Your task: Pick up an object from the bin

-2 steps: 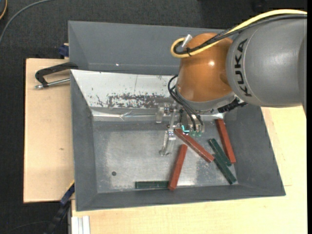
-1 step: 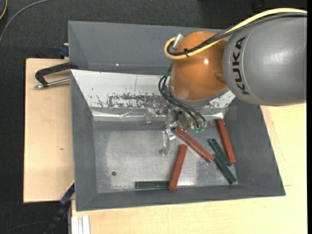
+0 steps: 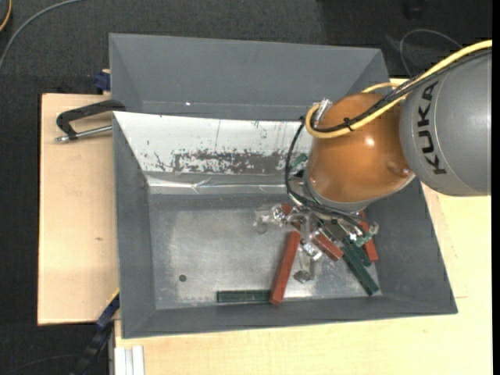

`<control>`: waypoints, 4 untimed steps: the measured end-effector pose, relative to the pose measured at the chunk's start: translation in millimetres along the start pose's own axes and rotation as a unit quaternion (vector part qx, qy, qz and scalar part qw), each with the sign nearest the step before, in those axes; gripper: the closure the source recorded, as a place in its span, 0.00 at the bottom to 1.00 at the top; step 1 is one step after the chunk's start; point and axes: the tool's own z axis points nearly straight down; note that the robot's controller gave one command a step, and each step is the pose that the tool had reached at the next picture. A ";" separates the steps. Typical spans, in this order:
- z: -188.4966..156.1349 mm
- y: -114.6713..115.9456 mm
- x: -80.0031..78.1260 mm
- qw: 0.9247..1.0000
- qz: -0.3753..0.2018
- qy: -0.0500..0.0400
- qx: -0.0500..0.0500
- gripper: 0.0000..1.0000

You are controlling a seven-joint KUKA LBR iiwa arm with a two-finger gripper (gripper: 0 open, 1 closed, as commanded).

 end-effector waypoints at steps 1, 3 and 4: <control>94.2 -37.5 38.1 1.000 0.024 0.000 -0.001 0.00; -36.1 -31.9 31.4 1.000 0.012 -0.008 0.003 1.00; -81.5 -19.9 16.6 0.984 -0.179 -0.006 0.003 1.00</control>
Offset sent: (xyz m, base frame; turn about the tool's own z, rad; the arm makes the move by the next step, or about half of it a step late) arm -0.0102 -0.0508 -0.0908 0.0420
